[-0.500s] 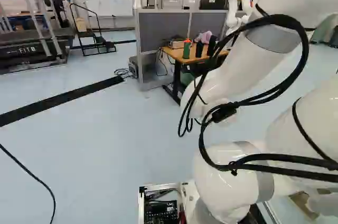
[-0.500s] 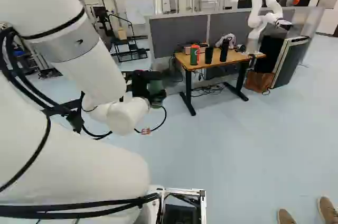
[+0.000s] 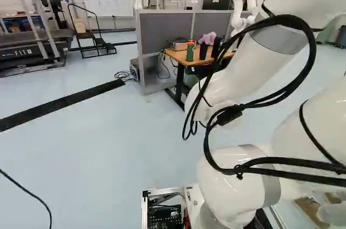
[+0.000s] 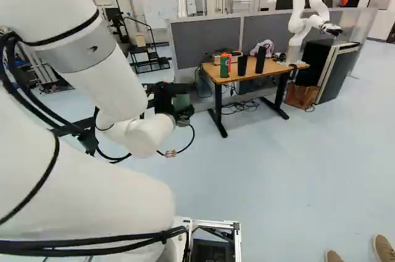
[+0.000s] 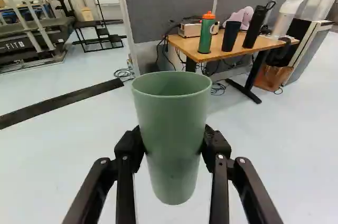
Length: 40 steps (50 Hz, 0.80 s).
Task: Place the green cup on the table
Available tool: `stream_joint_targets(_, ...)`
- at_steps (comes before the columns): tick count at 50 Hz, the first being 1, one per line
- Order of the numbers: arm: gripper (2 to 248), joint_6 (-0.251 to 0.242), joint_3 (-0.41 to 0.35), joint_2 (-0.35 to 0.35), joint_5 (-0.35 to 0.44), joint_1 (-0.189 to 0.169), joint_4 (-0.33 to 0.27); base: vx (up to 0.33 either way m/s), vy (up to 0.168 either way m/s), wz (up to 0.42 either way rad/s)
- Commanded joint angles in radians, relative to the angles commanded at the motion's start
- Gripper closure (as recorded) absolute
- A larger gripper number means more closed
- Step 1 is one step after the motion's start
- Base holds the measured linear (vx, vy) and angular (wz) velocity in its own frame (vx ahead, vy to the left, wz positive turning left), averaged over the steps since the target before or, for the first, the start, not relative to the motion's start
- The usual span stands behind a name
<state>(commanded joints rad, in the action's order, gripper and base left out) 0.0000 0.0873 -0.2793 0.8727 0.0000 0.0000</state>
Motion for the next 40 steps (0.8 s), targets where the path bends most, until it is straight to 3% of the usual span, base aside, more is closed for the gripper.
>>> stream_joint_targets(40,125,0.000,0.000,0.000,0.000,0.000,0.000,0.308,-0.002,-0.034)
